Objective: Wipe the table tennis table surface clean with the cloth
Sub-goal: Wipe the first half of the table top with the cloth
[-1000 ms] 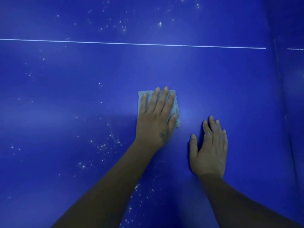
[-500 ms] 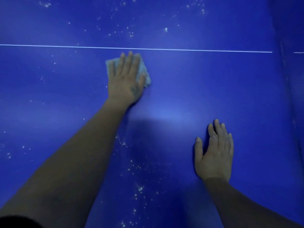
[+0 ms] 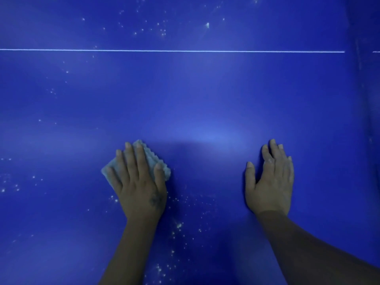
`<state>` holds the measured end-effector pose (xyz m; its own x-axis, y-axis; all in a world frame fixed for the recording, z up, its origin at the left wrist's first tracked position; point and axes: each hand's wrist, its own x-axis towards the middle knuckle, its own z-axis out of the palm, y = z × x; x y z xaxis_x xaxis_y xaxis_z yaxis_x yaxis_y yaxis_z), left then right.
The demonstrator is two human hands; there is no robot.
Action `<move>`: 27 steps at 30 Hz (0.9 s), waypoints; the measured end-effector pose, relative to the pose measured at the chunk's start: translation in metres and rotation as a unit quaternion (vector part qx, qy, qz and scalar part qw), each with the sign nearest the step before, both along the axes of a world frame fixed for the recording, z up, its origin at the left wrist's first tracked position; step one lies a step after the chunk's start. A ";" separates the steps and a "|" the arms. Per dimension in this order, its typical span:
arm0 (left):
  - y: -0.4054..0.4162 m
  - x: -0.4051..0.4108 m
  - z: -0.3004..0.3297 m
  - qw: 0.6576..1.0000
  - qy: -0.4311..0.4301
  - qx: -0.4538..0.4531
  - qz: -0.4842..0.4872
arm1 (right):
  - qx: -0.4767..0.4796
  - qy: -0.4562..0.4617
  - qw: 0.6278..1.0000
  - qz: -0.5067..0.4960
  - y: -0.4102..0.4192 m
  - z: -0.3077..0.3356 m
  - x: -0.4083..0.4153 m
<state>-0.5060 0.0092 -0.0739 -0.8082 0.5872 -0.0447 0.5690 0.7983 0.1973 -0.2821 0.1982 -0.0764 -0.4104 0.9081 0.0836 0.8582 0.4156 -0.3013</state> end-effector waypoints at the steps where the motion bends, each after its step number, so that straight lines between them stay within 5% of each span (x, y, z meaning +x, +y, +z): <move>1: 0.008 -0.008 -0.002 1.000 0.007 0.002 0.000 | 0.001 0.001 1.000 0.001 0.000 0.000 -0.001; 7: 0.060 -0.049 -0.009 0.999 0.035 0.025 0.003 | 0.015 0.010 1.000 0.002 -0.001 -0.002 -0.001; 17: 0.046 0.008 -0.005 1.000 0.021 0.012 -0.011 | 0.020 0.002 1.000 0.001 -0.001 -0.002 -0.001; 27: 0.090 0.064 -0.005 0.972 0.032 0.037 -0.231 | 0.049 0.009 0.999 -0.002 -0.002 -0.006 -0.001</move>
